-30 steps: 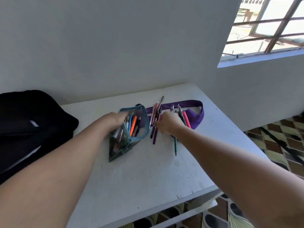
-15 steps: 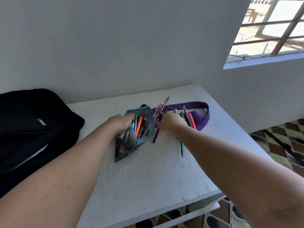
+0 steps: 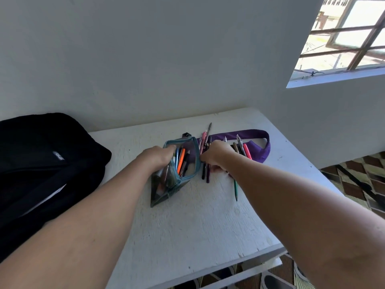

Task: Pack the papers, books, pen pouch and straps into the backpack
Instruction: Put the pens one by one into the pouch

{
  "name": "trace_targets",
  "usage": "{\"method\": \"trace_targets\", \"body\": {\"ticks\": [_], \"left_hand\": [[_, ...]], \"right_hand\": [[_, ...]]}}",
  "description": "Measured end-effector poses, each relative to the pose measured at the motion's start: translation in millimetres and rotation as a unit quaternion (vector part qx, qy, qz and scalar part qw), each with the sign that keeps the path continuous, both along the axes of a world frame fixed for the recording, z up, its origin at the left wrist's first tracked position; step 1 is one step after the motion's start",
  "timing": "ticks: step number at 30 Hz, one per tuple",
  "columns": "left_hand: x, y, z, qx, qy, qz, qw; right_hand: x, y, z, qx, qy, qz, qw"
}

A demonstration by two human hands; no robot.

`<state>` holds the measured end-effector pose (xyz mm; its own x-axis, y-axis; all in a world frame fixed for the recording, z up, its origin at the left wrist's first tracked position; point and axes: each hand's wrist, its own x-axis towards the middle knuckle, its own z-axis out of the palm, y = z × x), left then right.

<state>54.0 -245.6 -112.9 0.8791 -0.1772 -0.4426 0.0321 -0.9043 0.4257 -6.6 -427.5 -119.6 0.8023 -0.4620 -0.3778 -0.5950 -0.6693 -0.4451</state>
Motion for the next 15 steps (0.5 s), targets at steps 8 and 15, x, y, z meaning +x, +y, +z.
{"method": "trace_targets", "body": {"ticks": [8, 15], "left_hand": [[2, 0, -3, 0.008, -0.005, -0.005, 1.000], [-2, -1, -1, 0.008, -0.012, -0.008, 1.000]], "right_hand": [[-2, 3, -7, -0.037, 0.007, 0.009, 0.999], [-6, -1, 7, 0.049, -0.009, -0.032, 0.998]]}}
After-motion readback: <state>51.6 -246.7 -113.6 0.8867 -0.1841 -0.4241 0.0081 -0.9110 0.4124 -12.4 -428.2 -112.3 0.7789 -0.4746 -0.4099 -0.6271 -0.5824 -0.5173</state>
